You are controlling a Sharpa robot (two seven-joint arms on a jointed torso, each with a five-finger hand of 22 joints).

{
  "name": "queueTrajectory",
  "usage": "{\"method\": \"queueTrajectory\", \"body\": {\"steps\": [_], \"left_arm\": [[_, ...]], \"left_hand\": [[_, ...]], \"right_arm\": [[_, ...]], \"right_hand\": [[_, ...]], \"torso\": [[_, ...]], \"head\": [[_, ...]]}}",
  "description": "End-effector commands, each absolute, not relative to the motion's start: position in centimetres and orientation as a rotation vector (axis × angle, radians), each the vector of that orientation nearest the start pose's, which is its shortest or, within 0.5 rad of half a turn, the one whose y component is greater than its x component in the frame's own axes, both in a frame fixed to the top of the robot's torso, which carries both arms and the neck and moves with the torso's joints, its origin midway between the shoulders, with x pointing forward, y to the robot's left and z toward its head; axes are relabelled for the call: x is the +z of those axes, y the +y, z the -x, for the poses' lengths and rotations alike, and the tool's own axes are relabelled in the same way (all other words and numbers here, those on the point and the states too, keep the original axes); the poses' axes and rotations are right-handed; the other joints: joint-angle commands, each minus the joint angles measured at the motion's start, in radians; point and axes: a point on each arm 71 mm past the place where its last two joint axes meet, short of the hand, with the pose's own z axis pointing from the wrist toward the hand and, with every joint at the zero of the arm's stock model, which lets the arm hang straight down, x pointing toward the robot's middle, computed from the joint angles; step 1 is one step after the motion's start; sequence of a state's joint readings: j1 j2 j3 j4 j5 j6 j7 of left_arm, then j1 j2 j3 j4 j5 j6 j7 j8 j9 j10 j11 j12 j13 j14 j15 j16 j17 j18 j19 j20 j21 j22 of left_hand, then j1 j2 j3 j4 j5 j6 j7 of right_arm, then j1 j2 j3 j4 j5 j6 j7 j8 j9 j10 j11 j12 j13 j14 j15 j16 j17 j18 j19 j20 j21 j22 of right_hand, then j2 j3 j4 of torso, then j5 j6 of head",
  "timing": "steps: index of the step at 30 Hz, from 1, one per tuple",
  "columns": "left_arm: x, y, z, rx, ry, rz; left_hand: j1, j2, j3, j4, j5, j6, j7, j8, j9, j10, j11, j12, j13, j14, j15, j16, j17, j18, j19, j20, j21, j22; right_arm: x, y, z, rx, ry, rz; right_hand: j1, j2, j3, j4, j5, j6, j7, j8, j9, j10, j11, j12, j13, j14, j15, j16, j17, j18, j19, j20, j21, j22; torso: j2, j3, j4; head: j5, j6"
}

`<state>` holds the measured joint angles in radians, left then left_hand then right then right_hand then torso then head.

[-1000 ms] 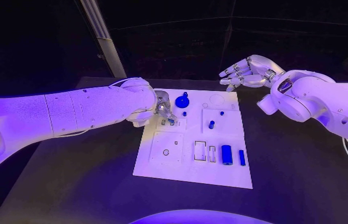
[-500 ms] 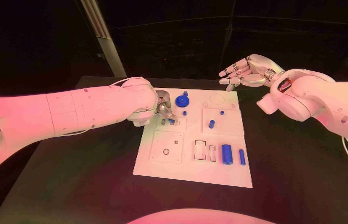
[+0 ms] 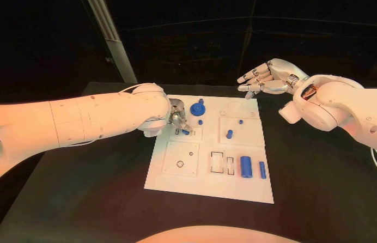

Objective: Assemble the parts on the task board

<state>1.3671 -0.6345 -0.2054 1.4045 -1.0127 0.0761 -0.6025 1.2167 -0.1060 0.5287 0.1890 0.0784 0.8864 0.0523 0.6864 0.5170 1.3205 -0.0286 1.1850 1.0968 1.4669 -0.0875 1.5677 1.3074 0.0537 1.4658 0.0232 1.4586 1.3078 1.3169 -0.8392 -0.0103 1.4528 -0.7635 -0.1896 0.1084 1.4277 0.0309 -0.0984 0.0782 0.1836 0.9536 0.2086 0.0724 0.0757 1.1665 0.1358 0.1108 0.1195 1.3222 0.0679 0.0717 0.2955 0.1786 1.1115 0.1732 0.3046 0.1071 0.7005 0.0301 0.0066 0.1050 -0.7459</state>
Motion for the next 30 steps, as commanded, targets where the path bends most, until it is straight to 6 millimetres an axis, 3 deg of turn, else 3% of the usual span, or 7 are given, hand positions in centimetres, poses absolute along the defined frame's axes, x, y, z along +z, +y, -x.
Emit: {"method": "queueTrajectory", "body": {"steps": [1, 18, 30], "left_arm": [[-21.08, 16.01, -50.27, -0.27, 2.33, 0.109], [-21.11, 16.06, -50.31, -0.267, 2.333, 0.108], [-21.13, 15.84, -50.54, -0.263, 2.333, 0.108]], "left_hand": [[-0.013, 0.001, 0.155, -0.147, 0.004, -0.001, -0.008, 0.009, 0.001, 0.009, 0.001, 0.005, 0.003, 0.104, 0.0, 0.003, 0.263, -0.013, 0.034, -0.001, -0.002, 0.066], [-0.055, 0.001, 0.163, -0.14, 0.007, 0.012, -0.014, 0.018, 0.008, 0.019, -0.004, 0.014, 0.013, 0.104, -0.004, 0.003, 0.263, -0.013, 0.037, -0.004, 0.0, 0.071], [-0.174, -0.005, 0.111, -0.081, 0.003, 0.036, -0.022, 0.018, 0.009, 0.025, -0.01, 0.019, 0.019, 0.104, -0.009, 0.003, 0.263, -0.015, 0.04, -0.009, 0.004, 0.08]], "right_arm": [[-12.22, -21.28, -51.68, 1.138, 1.683, -0.325], [-12.24, -21.22, -51.69, 1.137, 1.686, -0.322], [-12.23, -21.07, -51.69, 1.14, 1.686, -0.319]], "right_hand": [[-0.007, 0.003, -0.004, -0.001, 0.004, -0.006, 0.0, -0.007, -0.001, -0.01, 0.0, -0.004, -0.002, -0.003, 0.004, -0.003, -0.002, 0.004, 0.0, 0.004, -0.008, -0.002], [-0.007, 0.004, -0.004, -0.001, 0.004, -0.006, 0.0, -0.006, -0.001, -0.011, 0.0, -0.004, -0.003, -0.004, 0.005, -0.005, -0.002, 0.004, -0.001, 0.005, -0.009, -0.003], [-0.008, 0.003, -0.005, -0.002, 0.004, -0.007, 0.001, -0.007, -0.001, -0.014, 0.001, -0.004, -0.005, -0.007, 0.006, -0.006, -0.004, 0.004, -0.002, 0.006, -0.013, -0.005]], "torso": [[0.0, 0.0, 0.0008], [0.0, 0.0004, 0.0005], [0.0, 0.0012, -0.0005]], "head": [[0.0, -0.001], [0.0, -0.002], [0.0, -0.001]]}}
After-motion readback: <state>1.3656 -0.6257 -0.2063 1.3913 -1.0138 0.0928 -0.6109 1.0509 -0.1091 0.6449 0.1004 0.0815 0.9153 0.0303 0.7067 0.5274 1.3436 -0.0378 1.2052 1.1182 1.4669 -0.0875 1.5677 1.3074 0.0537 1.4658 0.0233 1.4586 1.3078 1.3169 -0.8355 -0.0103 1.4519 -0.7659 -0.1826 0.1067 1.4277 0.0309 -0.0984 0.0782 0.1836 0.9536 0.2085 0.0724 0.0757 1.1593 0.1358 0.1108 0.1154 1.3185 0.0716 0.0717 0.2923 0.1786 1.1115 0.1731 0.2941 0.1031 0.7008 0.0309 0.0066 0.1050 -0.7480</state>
